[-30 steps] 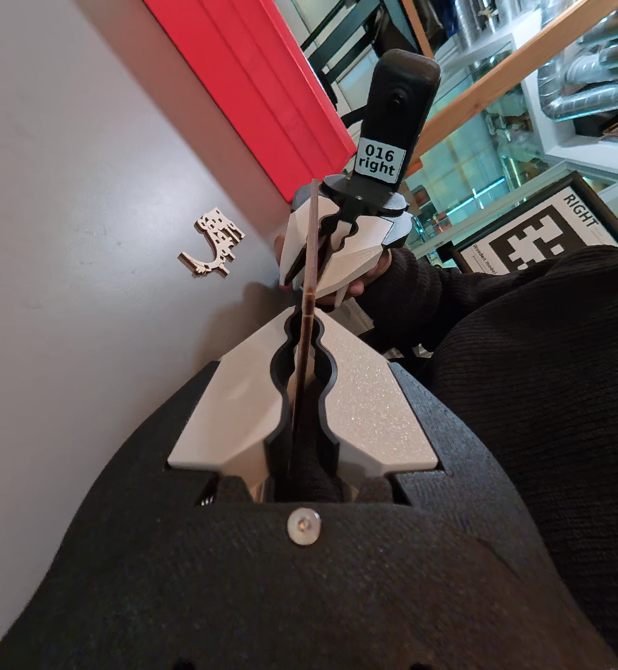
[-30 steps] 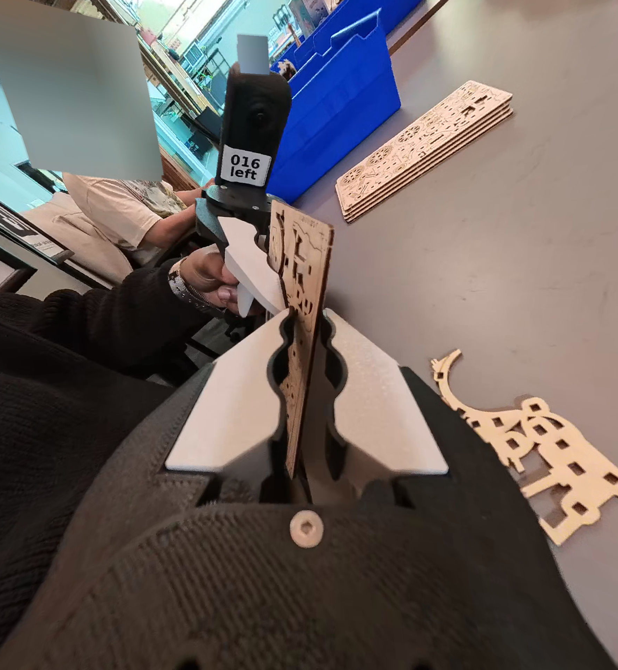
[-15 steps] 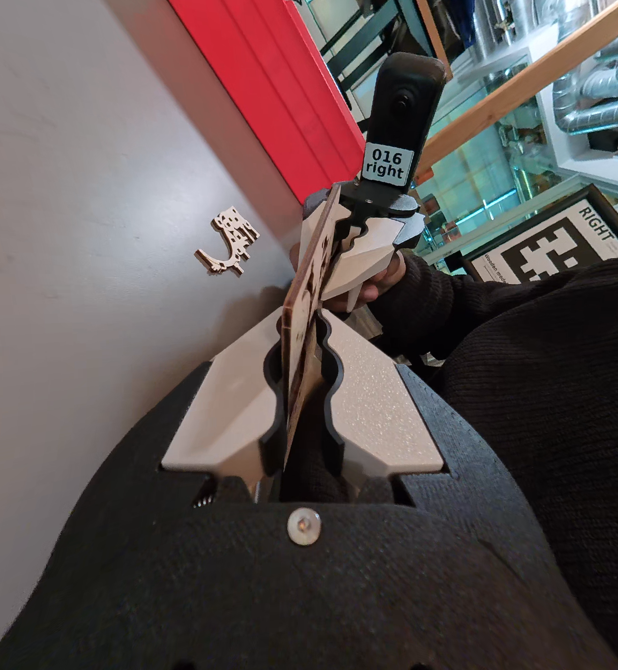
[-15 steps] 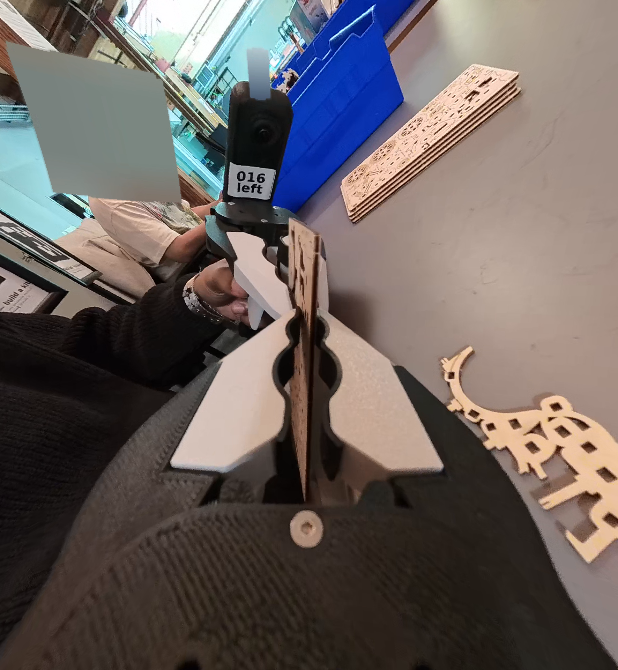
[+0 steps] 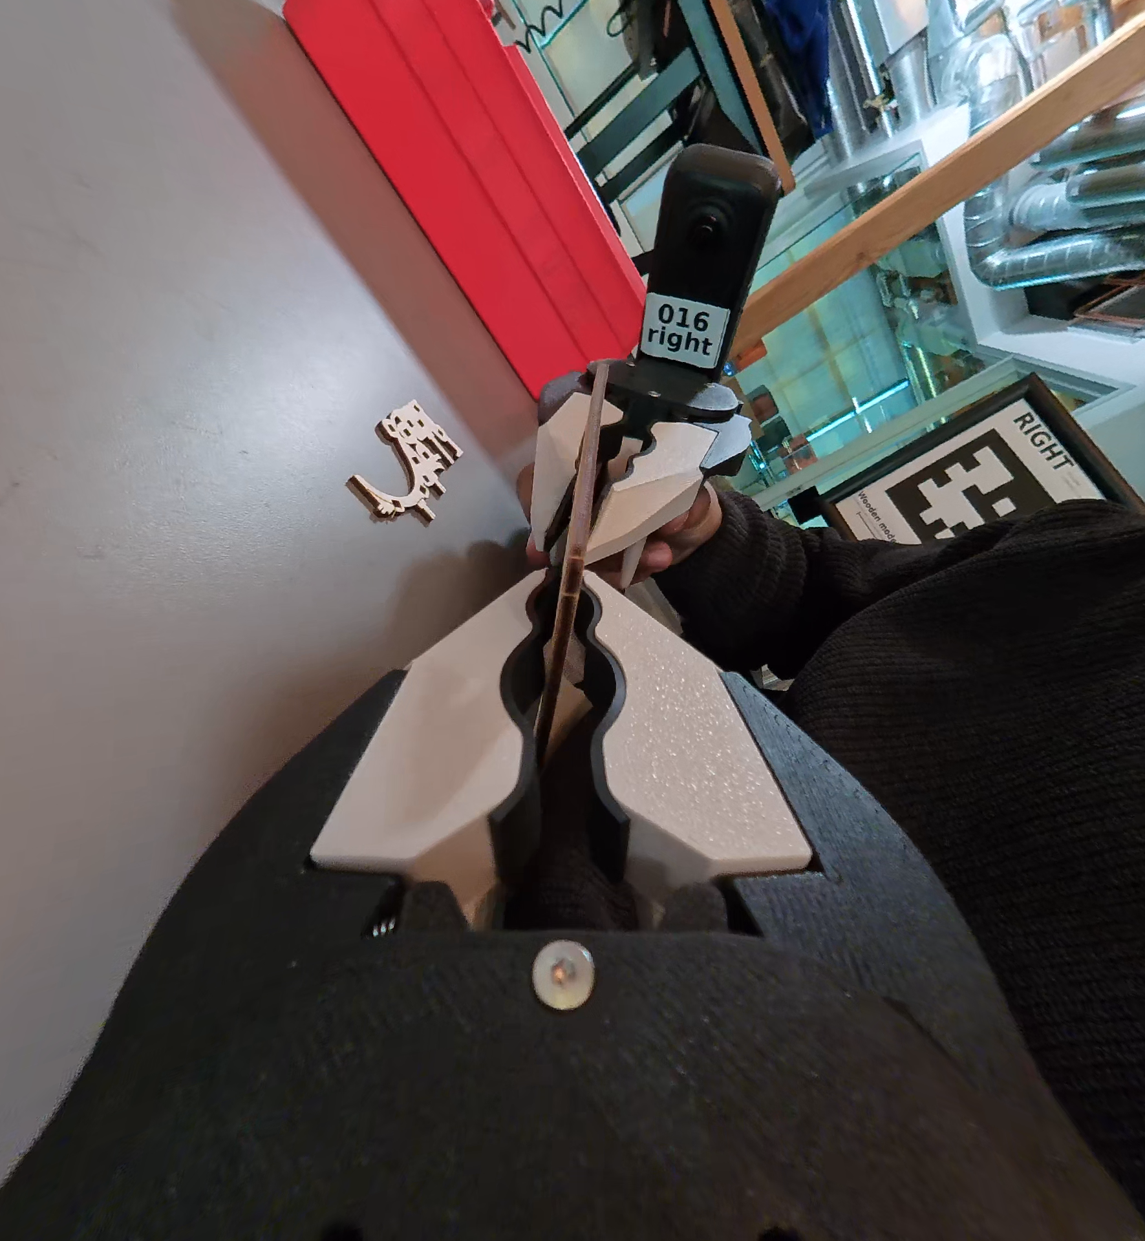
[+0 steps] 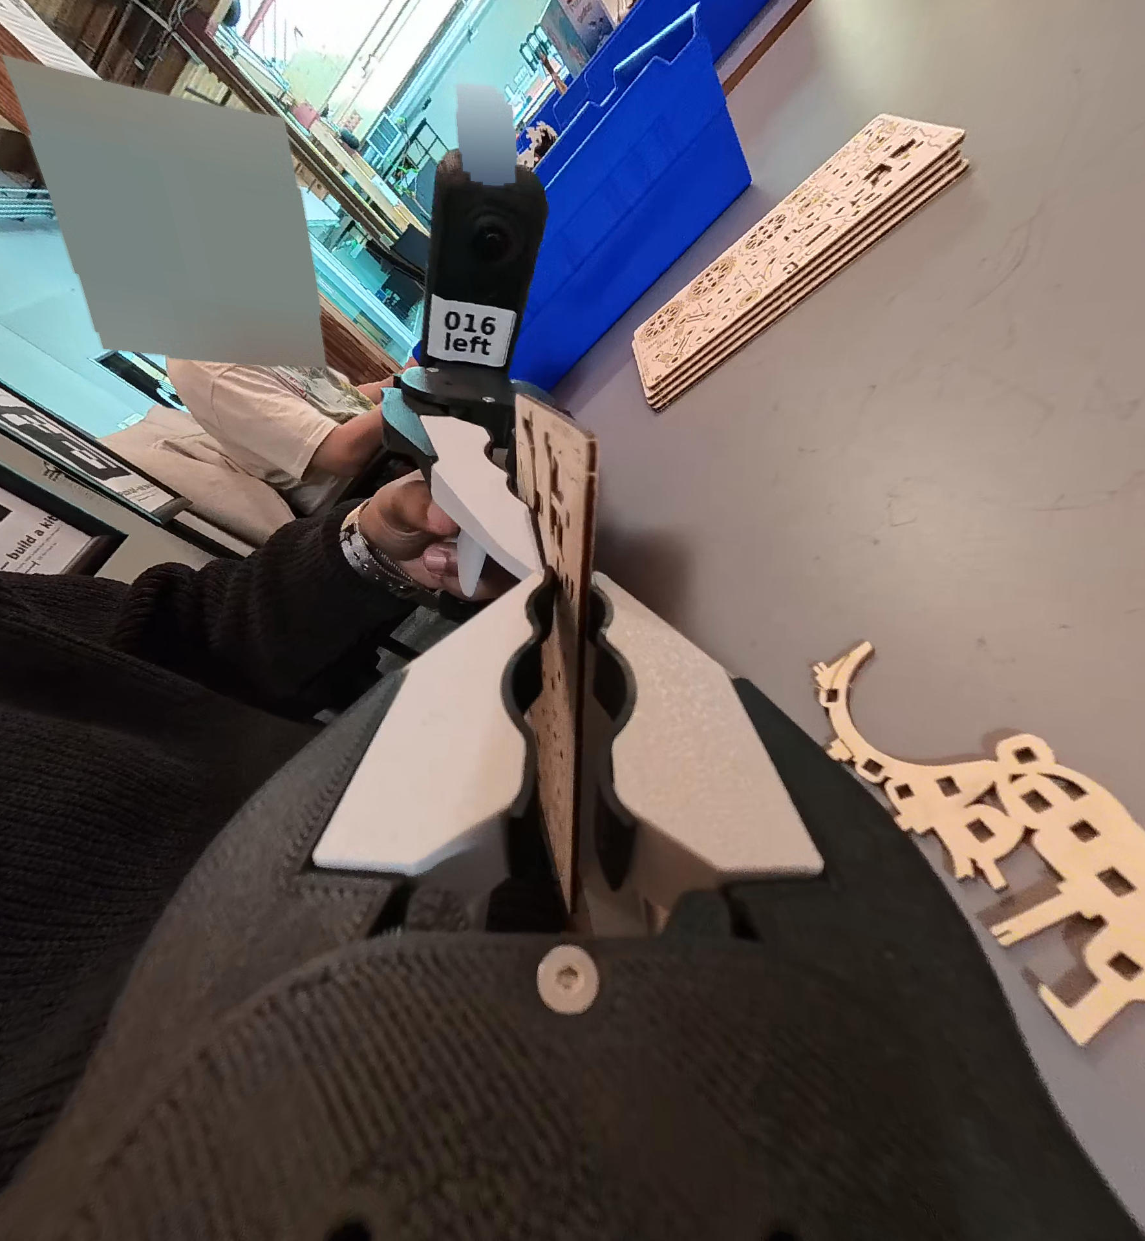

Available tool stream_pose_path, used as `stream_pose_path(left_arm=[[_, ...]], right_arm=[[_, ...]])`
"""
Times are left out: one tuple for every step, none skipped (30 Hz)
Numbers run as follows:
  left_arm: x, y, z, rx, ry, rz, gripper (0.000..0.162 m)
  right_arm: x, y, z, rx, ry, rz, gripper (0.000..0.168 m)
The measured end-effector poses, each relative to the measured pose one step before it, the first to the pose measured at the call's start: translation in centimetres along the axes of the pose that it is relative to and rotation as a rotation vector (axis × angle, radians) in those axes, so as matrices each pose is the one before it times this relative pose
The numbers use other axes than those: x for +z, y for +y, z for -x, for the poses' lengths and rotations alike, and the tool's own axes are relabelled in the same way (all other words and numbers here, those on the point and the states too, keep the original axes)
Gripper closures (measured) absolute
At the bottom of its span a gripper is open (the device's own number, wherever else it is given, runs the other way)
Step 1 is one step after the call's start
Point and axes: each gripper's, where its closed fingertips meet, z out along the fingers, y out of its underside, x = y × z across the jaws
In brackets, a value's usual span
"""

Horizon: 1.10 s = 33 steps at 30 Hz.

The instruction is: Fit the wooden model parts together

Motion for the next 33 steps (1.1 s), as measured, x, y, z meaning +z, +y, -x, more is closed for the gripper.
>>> stream_pose_path(left_arm=[[-0.011, 0.019, 0.077, 0.0013, -0.0057, 0.0028, 0.162], [-0.034, -0.029, 0.024, 0.0007, -0.0019, 0.0003, 0.162], [-0.02, -0.022, 0.004, -0.0003, -0.001, -0.0001, 0.162], [-0.012, -0.015, 0.015, 0.0011, -0.0026, -0.0004, 0.162], [0.004, -0.012, 0.029, 0.0009, -0.0036, -0.0012, 0.162], [0.007, -0.006, 0.074, 0.0016, -0.0062, -0.0001, 0.162], [0.01, 0.002, 0.07, 0.0021, -0.0054, -0.0006, 0.161], [0.015, 0.007, 0.078, -0.0002, -0.0046, -0.0003, 0.162], [0.032, 0.059, 0.127, -0.0012, -0.0064, 0.0023, 0.161], [0.029, 0.038, 0.092, -0.0006, -0.004, 0.0012, 0.161], [0.014, 0.019, 0.083, -0.0005, -0.0046, 0.0001, 0.161], [0.028, 0.045, 0.116, 0.002, -0.0071, 0.0018, 0.161], [0.007, 0.024, 0.046, 0.0012, -0.0017, 0.0009, 0.161], [-0.006, -0.005, -0.004, -0.0017, 0.0019, -0.001, 0.161], [0.01, -0.003, 0.051, -0.0028, -0.0003, -0.0009, 0.161], [-0.009, -0.005, 0.053, -0.0022, 0.0002, -0.0011, 0.161], [0.003, 0.011, 0.032, 0.0002, 0.0002, -0.0009, 0.161], [-0.001, -0.005, 0.038, 0.0007, -0.0007, -0.0006, 0.161], [-0.002, -0.015, -0.005, 0.0021, 0.0016, -0.001, 0.161], [-0.003, -0.017, 0.043, 0.0005, -0.0013, -0.0005, 0.161], [0.0, -0.017, 0.05, 0.0002, -0.0023, -0.001, 0.16], [-0.005, -0.007, 0.003, 0.0023, -0.0003, -0.0013, 0.16], [-0.001, -0.002, 0.03, 0.0016, -0.0024, -0.0003, 0.16], [-0.007, 0.001, 0.026, 0.0016, -0.0014, -0.0005, 0.16], [-0.002, -0.018, 0.006, -0.0005, 0.0009, -0.0006, 0.16], [0.012, -0.005, 0.041, 0.0004, -0.0029, -0.0004, 0.16], [-0.001, -0.014, 0.015, -0.0005, -0.0002, -0.0008, 0.16], [-0.034, -0.036, -0.086, -0.0006, 0.007, -0.002, 0.161], [-0.052, -0.097, -0.152, -0.0016, 0.0093, -0.0046, 0.161], [-0.036, -0.161, -0.187, -0.001, 0.006, -0.0092, 0.162], [0.014, -0.154, -0.099, -0.0043, -0.0029, -0.0077, 0.162], [0.028, -0.11, -0.135, -0.0015, 0.0, -0.0042, 0.162], [-0.029, -0.046, -0.143, 0.0038, 0.0028, -0.0007, 0.162]], right_arm=[[0.032, 0.0, -0.072, -0.0054, 0.0095, -0.0009, 0.161], [0.023, -0.042, -0.013, -0.0067, 0.0054, -0.002, 0.161], [0.023, -0.02, -0.015, -0.0096, 0.0043, 0.0019, 0.161], [0.006, -0.024, -0.039, -0.0125, 0.0044, 0.0038, 0.161], [0.015, 0.0, -0.057, -0.0104, 0.0048, 0.0023, 0.161], [0.023, 0.011, -0.089, -0.0005, 0.005, 0.0025, 0.16], [0.023, 0.023, -0.081, 0.001, 0.0031, 0.001, 0.16], [0.014, 0.041, -0.108, -0.0015, 0.0039, 0.0024, 0.16], [0.03, 0.084, -0.129, 0.0024, 0.0048, 0.0054, 0.159], [0.027, 0.049, -0.084, 0.0038, 0.0015, 0.0022, 0.159], [0.025, 0.05, -0.116, 0.0014, 0.004, 0.0019, 0.159], [0.033, 0.061, -0.097, -0.0027, 0.0049, 0.0032, 0.158], [0.014, 0.034, -0.019, 0.0005, -0.0005, 0.0019, 0.158], [0.009, -0.006, -0.022, 0.0027, -0.0011, 0.0003, 0.159], [0.028, 0.019, -0.052, 0.0023, 0.0024, 0.0003, 0.158], [0.023, 0.004, -0.034, 0.0017, 0.0016, 0.0003, 0.158], [0.019, 0.005, -0.029, 0.0012, 0.002, 0.0005, 0.158], [0.007, -0.001, -0.025, 0.0008, 0.0017, -0.0006, 0.159], [0.011, -0.021, -0.005, 0.0011, 0.0009, -0.0015, 0.158], [0.029, 0.006, -0.061, -0.0007, 0.0056, -0.0002, 0.158], [0.015, -0.01, -0.035, -0.0037, 0.0066, -0.0006, 0.158], [0.015, -0.011, -0.02, -0.0039, 0.0054, -0.0007, 0.158], [0.018, -0.001, -0.046, -0.0036, 0.0075, -0.0009, 0.157], [0.018, -0.007, -0.02, -0.0036, 0.0051, -0.0008, 0.157], [0.004, -0.003, -0.035, -0.0017, 0.0043, -0.0004, 0.157], [0.027, 0.002, -0.052, -0.0032, 0.0074, -0.0006, 0.156], [0.011, -0.018, 0.014, -0.0032, 0.0022, -0.0012, 0.156], [-0.019, -0.075, 0.115, 0.0017, -0.0091, -0.0054, 0.156], [-0.031, -0.158, 0.15, 0.0081, -0.0167, -0.0126, 0.156], [-0.085, -0.227, -0.004, 0.0128, -0.0096, -0.017, 0.154], [-0.099, -0.16, -0.044, 0.0082, -0.0042, -0.0103, 0.153], [-0.131, -0.179, -0.002, 0.0008, -0.0015, -0.0103, 0.152], [-0.207, -0.349, -0.04, -0.0078, 0.0063, -0.0204, 0.151]])
